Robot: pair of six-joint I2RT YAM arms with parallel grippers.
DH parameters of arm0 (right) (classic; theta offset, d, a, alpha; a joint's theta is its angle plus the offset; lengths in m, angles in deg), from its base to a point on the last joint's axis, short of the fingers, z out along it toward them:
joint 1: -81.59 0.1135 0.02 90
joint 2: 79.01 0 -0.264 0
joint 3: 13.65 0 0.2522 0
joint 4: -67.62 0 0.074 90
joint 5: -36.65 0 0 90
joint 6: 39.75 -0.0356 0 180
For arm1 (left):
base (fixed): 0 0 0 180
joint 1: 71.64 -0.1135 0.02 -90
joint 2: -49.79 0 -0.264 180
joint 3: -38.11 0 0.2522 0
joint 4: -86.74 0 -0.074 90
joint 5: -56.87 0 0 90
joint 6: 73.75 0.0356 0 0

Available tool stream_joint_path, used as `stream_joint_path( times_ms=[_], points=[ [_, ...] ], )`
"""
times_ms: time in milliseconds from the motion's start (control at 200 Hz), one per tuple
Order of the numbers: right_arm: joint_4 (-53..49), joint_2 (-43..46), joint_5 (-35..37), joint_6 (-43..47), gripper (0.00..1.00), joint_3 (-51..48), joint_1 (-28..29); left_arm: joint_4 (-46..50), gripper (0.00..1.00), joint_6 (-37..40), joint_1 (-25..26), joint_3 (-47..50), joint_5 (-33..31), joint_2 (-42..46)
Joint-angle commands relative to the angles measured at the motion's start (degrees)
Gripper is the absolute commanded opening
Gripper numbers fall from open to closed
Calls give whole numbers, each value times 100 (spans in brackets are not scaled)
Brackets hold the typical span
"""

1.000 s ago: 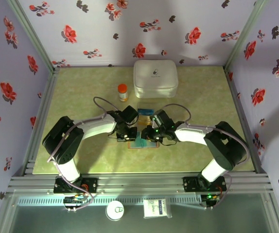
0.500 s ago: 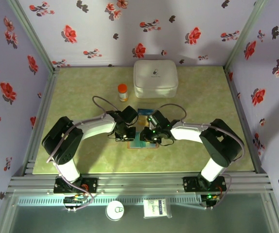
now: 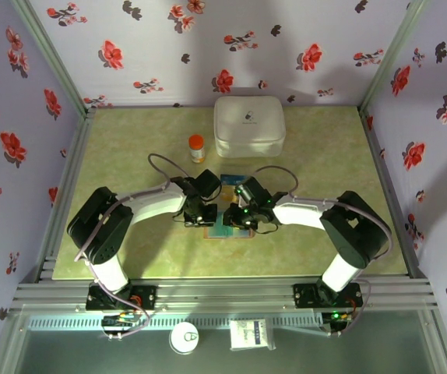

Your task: Take the credit cards out of the card holder

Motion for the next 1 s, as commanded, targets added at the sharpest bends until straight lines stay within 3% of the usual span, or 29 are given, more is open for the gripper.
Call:
stream_joint_path(
  times_ms=[0, 995],
  points=[
    [228, 238, 8, -77, 24, -153, -26, 291, 0, 215, 68, -342, 51, 169],
    [1008, 11, -497, -226, 22, -730, -531, 246, 0, 202, 98, -409, 216, -463]
  ],
)
